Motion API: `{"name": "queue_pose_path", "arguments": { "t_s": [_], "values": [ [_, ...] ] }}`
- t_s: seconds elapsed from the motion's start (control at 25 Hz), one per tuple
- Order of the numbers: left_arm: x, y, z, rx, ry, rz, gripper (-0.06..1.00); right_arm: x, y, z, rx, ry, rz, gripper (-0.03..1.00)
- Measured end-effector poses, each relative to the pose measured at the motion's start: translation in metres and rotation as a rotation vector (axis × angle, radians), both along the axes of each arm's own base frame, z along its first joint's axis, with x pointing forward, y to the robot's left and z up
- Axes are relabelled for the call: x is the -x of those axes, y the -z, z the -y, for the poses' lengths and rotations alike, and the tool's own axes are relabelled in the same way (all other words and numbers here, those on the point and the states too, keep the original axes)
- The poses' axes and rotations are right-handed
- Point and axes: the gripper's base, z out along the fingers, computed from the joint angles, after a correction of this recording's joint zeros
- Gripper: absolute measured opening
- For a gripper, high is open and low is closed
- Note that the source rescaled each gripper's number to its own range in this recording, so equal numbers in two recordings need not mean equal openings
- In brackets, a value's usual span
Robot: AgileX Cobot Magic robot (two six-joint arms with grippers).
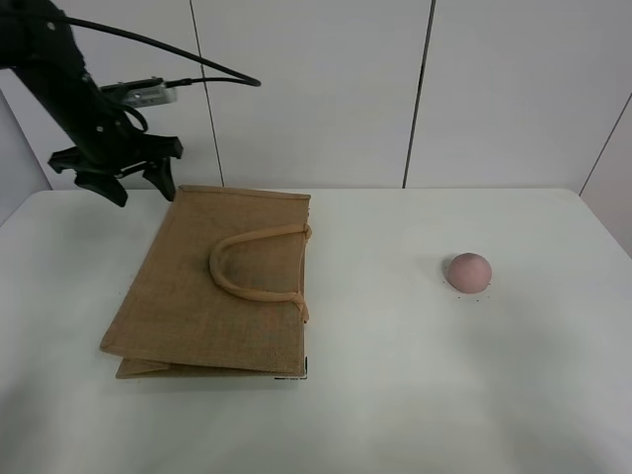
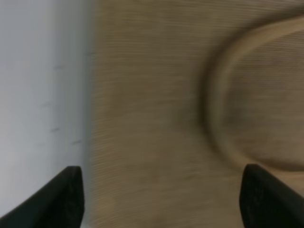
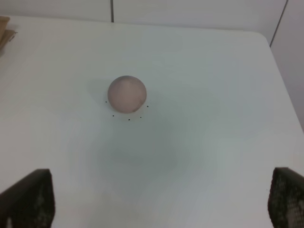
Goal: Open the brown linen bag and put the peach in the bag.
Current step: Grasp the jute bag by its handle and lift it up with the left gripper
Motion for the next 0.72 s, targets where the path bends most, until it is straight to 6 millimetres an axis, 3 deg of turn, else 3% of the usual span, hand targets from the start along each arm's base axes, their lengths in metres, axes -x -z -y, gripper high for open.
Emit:
{"name": "queue_pose_path", "arguments": {
  "t_s": [0.12,0.28,0.48,0.72],
  "values": [
    [-0.005,0.014,0.036,0.01,0.045,0.004,0.96,0.0,0.0,0.0,0.0,0.0,0.0,1.0],
    [-0.008,0.044,0.069,0.002,0.108,-0.034,0.96,0.0,0.0,0.0,0.0,0.0,0.0,1.0],
    [-0.017,0.085,0.073,-0.04,0.12,-0.093,0.96,0.0,0.0,0.0,0.0,0.0,0.0,1.0],
    [-0.024,0.114,0.069,-0.116,0.143,-0.119,0.96,0.0,0.0,0.0,0.0,0.0,0.0,1.0]
  ]
}}
